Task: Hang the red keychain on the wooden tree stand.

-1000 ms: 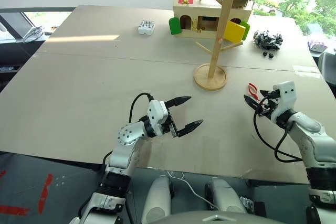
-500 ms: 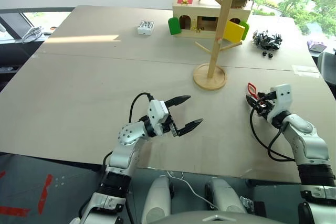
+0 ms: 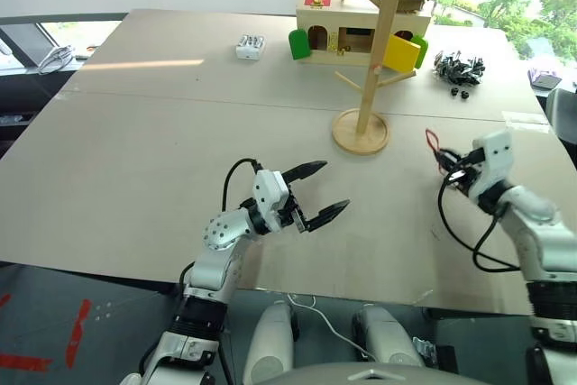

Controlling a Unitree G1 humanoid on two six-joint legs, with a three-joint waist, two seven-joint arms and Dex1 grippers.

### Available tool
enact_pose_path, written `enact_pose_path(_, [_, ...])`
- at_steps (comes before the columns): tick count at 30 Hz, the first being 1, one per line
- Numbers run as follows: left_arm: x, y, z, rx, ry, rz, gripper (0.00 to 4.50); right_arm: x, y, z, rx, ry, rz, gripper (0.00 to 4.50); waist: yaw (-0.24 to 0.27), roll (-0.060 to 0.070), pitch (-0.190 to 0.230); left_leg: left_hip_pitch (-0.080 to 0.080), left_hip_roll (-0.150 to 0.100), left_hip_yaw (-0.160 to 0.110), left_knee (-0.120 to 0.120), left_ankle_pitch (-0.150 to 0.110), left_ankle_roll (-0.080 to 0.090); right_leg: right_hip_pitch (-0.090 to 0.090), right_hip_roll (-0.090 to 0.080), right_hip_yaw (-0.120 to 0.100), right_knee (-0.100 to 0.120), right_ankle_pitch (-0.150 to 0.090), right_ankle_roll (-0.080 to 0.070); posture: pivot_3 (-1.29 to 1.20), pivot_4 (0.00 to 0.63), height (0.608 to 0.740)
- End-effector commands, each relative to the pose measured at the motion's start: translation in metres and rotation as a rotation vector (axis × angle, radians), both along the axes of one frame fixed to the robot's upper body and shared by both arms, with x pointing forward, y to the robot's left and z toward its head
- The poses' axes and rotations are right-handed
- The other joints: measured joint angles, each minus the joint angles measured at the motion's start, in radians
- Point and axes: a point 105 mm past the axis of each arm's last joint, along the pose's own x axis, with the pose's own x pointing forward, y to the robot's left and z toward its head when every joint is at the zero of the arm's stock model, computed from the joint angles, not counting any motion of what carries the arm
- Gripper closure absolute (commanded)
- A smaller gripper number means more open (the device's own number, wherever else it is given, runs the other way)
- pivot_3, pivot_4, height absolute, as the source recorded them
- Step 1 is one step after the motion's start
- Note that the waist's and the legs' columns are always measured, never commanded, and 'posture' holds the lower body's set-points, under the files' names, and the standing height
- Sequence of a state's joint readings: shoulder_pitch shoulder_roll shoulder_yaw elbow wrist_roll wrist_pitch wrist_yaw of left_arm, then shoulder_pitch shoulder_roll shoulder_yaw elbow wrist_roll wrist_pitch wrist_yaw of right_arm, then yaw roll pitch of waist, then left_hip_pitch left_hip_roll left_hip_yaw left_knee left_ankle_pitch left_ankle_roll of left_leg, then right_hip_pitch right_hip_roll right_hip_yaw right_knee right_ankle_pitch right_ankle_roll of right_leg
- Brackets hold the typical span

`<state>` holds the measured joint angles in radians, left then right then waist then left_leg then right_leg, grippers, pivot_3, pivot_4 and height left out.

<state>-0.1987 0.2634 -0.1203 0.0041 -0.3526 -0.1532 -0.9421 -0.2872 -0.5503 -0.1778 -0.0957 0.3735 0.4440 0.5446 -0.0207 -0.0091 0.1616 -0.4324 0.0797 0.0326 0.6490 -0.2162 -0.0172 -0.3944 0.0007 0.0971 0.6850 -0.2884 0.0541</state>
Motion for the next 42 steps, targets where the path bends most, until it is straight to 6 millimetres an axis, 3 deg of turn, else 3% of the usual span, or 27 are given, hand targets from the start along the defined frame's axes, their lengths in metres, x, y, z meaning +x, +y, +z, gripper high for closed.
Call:
enact_pose_path(1, [-0.004, 0.003, 0.033, -0.081, -0.082, 0.034, 0.0, -0.015, 0.032, 0.078, -0.048, -0.189, 0.177, 4.39, -0.003, 0.0, 0.0, 0.0, 0.0, 0.0, 0.0, 0.0, 0.0, 0.0, 0.0, 0.0, 0.0, 0.0, 0.0, 0.0, 0.15, 0.735])
enact_pose_path(5, [-0.006, 0.009, 0.059, -0.1, -0.094, 0.053, 0.0, -0.024, 0.062, 0.122, -0.093, -0.282, 0.303, 4.39, -0.006, 0.0, 0.0, 0.0, 0.0, -0.001, 0.0, 0.0, 0.0, 0.0, 0.0, -0.001, 0.001, 0.0, 0.0, 0.0, 0.15, 0.735])
enact_pose_path(8, [-0.003, 0.018, 0.086, -0.098, -0.096, 0.065, 0.0, -0.028, 0.078, 0.14, -0.098, -0.33, 0.355, 4.39, -0.003, -0.002, 0.001, -0.001, 0.0, -0.002, 0.0, 0.0, 0.0, 0.0, 0.0, -0.002, -0.001, 0.0, 0.0, 0.0, 0.15, 0.735])
enact_pose_path(11, [0.005, 0.042, 0.121, -0.095, -0.066, 0.085, 0.0, -0.032, 0.095, 0.142, -0.123, -0.364, 0.421, 4.39, -0.002, -0.005, 0.003, -0.001, 0.0, -0.002, 0.001, 0.0, 0.0, 0.0, 0.0, -0.002, 0.0, 0.0, 0.0, 0.0, 0.15, 0.735])
enact_pose_path(16, [0.006, 0.055, 0.149, -0.067, -0.049, 0.082, 0.0, -0.029, 0.104, 0.131, -0.161, -0.398, 0.441, 4.39, -0.012, -0.005, 0.003, -0.002, 0.001, -0.003, -0.001, 0.0, 0.0, 0.0, 0.0, -0.003, -0.003, 0.0, 0.0, 0.0, 0.15, 0.735])
enact_pose_path(31, [-0.001, 0.047, 0.159, -0.016, -0.031, 0.032, 0.0, -0.007, 0.098, 0.115, -0.204, -0.436, 0.353, 4.39, -0.012, -0.006, 0.004, -0.003, 0.0, -0.003, -0.001, 0.0, 0.0, 0.0, -0.001, -0.004, -0.004, 0.0, 0.0, 0.0, 0.15, 0.735])
enact_pose_path(42, [-0.002, 0.046, 0.163, 0.002, -0.036, 0.03, 0.0, 0.002, 0.1, 0.092, -0.21, -0.379, 0.343, 4.39, -0.012, -0.006, 0.004, -0.003, 0.0, -0.003, -0.001, 0.0, 0.0, 0.0, -0.001, -0.004, -0.004, 0.0, 0.0, 0.0, 0.15, 0.735])
